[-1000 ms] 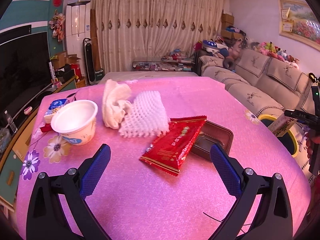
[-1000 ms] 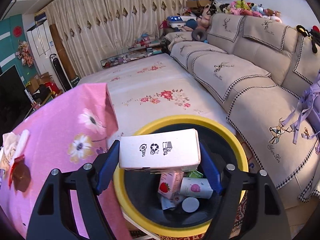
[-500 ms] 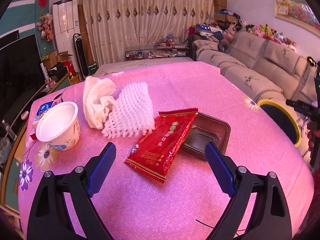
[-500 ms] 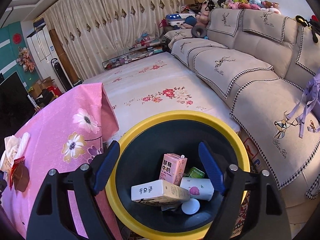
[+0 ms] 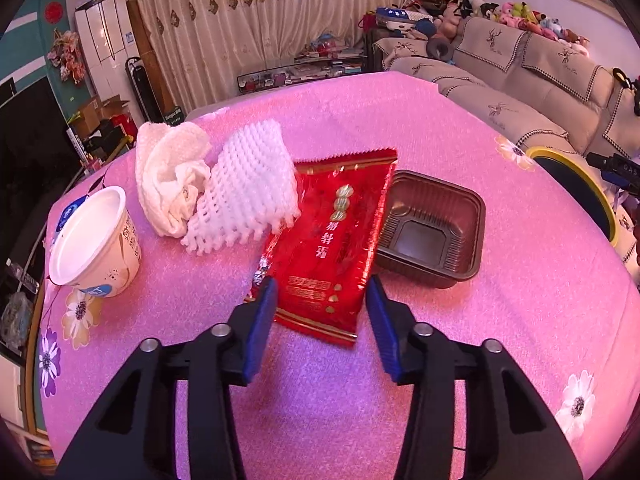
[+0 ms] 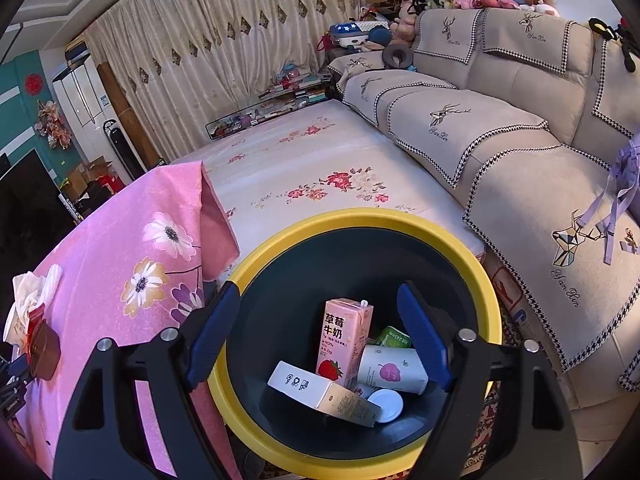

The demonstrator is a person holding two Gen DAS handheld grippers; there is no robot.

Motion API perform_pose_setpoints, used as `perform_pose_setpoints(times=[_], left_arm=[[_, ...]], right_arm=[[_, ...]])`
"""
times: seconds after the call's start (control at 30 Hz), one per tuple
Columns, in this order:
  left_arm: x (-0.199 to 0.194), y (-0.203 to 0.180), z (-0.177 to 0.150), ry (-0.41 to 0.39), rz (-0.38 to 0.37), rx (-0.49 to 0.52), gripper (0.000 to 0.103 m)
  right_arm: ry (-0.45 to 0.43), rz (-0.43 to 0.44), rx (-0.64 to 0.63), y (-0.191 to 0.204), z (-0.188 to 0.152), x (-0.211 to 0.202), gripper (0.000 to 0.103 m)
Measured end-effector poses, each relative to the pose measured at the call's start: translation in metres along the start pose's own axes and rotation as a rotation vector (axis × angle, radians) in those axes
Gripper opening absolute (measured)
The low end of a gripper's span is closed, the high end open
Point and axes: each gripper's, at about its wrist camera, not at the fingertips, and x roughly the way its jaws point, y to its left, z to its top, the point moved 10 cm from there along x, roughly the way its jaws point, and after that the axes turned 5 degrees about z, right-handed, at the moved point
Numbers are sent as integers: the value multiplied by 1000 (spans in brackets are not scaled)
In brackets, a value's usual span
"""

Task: Collect trash
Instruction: 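Grasp the red snack packet with the left gripper, then carry the red packet with the left gripper into the bin and release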

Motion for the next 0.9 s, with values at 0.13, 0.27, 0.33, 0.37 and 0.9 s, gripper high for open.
perform_pose_setpoints(times=[0.13,0.27,0.33,0.37,0.9], left_arm=[[-1,0,3,-10,7,3,36],[1,0,5,-2,22,4,19],[0,0,5,1,14,-12,13],[-1,1,5,-1,13,-20,11],[-99,-37,35,-136,-88,-119,6]], right_arm=[[3,5,-3,1,-2,1,77],[3,10,-1,2,-3,0,77],[1,11,-1,2,-3,-2,77],[0,12,0,2,-3,-3,77],[-34,41,14,-3,-3,-22,77]])
